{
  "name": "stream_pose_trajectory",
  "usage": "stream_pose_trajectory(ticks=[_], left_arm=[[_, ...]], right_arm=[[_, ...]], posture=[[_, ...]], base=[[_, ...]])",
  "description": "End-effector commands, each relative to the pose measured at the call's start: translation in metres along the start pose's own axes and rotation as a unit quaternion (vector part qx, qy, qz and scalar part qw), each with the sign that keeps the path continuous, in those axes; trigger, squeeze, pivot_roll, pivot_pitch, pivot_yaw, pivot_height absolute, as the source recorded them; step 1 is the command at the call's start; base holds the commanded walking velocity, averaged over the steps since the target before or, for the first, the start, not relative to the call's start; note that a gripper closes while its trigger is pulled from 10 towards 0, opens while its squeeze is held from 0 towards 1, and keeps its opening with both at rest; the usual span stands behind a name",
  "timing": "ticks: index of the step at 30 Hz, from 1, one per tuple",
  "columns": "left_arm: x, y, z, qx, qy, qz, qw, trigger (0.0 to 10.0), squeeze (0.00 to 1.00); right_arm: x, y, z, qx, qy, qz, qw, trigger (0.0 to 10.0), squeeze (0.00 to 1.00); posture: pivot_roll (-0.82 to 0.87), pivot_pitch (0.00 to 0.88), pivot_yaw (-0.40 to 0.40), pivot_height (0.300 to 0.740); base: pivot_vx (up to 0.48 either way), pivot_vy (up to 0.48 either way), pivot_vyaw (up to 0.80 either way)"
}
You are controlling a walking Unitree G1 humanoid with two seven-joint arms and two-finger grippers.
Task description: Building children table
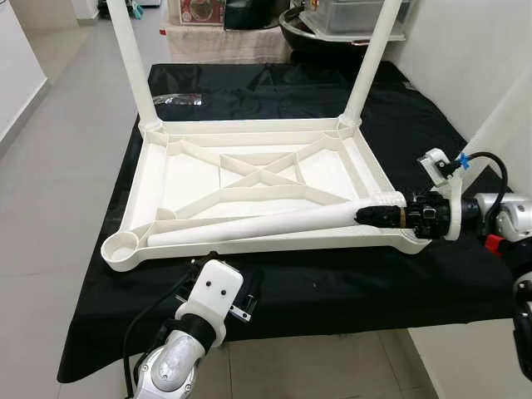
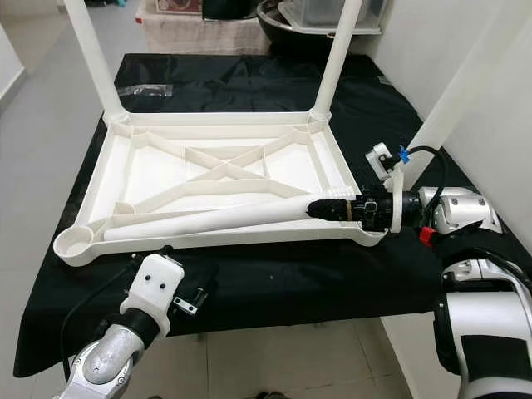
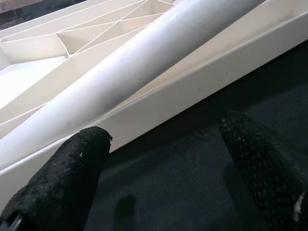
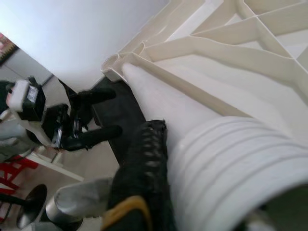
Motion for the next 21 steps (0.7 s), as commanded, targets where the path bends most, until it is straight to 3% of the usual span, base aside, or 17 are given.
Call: stream_pose_trajectory(ticks=[1,8,15,19,20,21], left_arm=[[0.000,-0.004,-0.001,0.003,0.005,-0.010,1.000,10.0,0.00],[0.000,-0.004,-0.001,0.003,0.004,-0.009,1.000,10.0,0.00],[0.000,-0.004,-0.001,0.004,0.005,-0.007,1.000,10.0,0.00],[0.004,0.010,-0.012,-0.028,0.037,0.026,0.999,10.0,0.00],[0.008,0.024,-0.021,-0.049,0.059,0.056,0.995,10.0,1.00],[0.008,0.024,-0.021,-0.049,0.059,0.056,0.995,10.0,1.00]], right_arm=[[-0.006,0.012,-0.005,-0.008,0.011,0.028,1.000,0.0,0.00],[-0.020,0.033,-0.015,0.000,0.033,0.101,0.994,0.0,0.00],[-0.025,0.044,-0.021,0.008,0.054,0.141,0.989,0.0,0.00],[-0.019,0.050,-0.020,0.028,0.069,0.186,0.980,0.0,0.00],[-0.011,0.047,-0.020,0.044,0.081,0.205,0.974,0.0,0.00],[-0.011,0.047,-0.020,0.044,0.081,0.205,0.974,0.0,0.00]], posture=[[0.03,0.134,-0.068,0.740],[0.02,0.133,-0.066,0.740],[0.03,0.127,-0.067,0.740],[0.03,0.112,-0.069,0.740],[0.04,0.103,-0.067,0.740],[0.04,0.103,-0.067,0.740]], base=[[0.000,0.000,0.00],[0.000,0.000,0.00],[0.000,0.000,0.00],[0.000,0.000,0.00],[0.000,0.000,0.00],[0.000,0.000,0.00]])
Point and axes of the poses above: a point about 5 cm out from each wrist's last joint towards the gripper, its own x axis pointing out of the wrist towards the gripper, its own y axis along the axis of the wrist's last joint, z = x × y, the point moved 3 cm from there along x, pointing out of the wrist towards the gripper, and after that the axes turned 1 degree about -x, right-handed, at the moved point
